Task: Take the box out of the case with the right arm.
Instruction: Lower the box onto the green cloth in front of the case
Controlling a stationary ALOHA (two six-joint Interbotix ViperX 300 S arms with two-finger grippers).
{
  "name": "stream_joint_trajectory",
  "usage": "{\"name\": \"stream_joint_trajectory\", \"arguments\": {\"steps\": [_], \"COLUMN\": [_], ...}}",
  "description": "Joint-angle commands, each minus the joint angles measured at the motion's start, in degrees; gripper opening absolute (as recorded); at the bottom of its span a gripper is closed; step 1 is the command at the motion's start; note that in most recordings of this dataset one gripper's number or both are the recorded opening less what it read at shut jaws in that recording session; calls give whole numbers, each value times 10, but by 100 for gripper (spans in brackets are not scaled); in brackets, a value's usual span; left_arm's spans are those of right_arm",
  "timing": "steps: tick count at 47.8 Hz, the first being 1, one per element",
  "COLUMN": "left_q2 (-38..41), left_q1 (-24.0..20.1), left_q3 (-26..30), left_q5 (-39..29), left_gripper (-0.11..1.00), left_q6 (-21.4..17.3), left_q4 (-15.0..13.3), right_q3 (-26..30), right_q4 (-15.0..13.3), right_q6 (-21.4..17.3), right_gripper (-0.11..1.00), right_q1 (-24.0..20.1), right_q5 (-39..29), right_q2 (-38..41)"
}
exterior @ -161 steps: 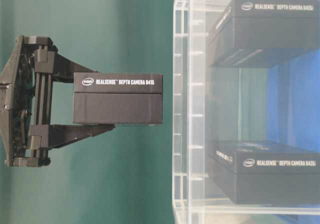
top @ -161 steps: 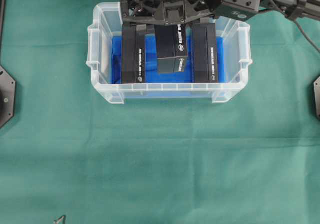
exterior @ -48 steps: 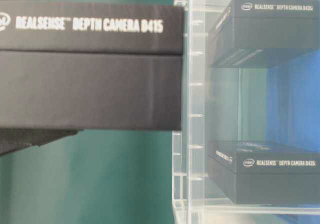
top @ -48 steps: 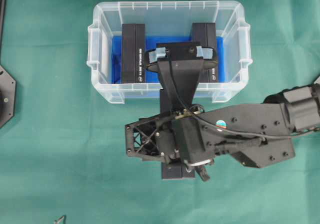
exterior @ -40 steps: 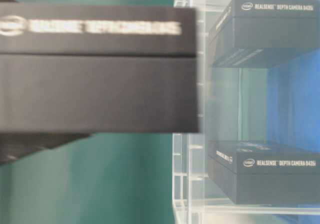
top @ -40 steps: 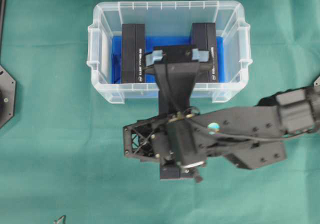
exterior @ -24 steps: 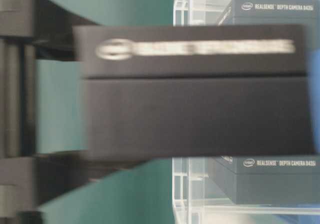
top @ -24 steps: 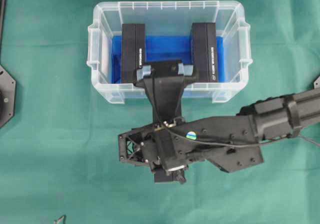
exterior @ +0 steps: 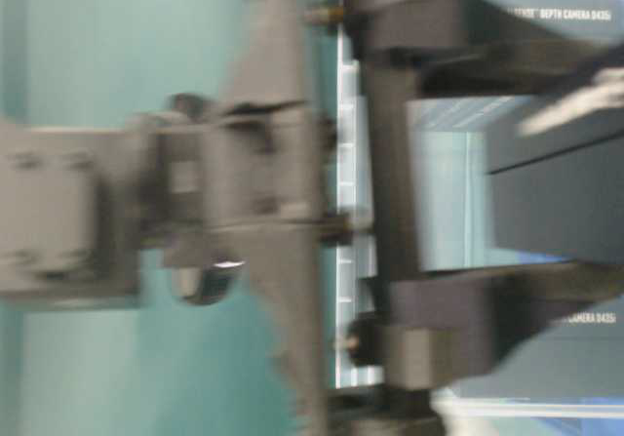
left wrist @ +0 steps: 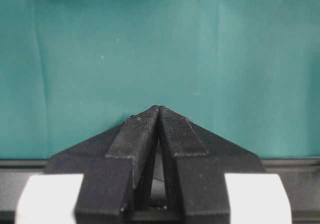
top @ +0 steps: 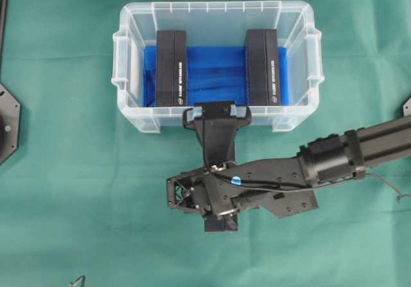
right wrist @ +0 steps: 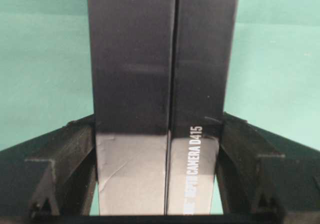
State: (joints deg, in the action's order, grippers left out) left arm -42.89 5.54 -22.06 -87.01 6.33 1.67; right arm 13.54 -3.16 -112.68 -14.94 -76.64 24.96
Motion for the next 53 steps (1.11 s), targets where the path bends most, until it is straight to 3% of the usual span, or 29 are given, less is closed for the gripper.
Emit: {"name": "stream_joint_trajectory", "arguments": {"steps": [1,41,48,53], "left_q2": [2,-2,-2,-3], "left_q1": [0,0,0,0], "left_q3": [14,14,14,14], "left_q5": [2,2,2,2], "left_gripper": [0,0,0,0], "left_q6": [-1,-1,-1,-2], "left_q4": [1,1,1,1], "right_q3": [-11,-18,-18,-18], "right_q4": [1,4,2,1], "right_q6": [-6,-10,-10,-10], "right_gripper": [65,66,89,93], "right_q1": [0,1,0,1], "right_q5": [27,50,48,48], "right_q2": [-16,-16,-16,-16]}}
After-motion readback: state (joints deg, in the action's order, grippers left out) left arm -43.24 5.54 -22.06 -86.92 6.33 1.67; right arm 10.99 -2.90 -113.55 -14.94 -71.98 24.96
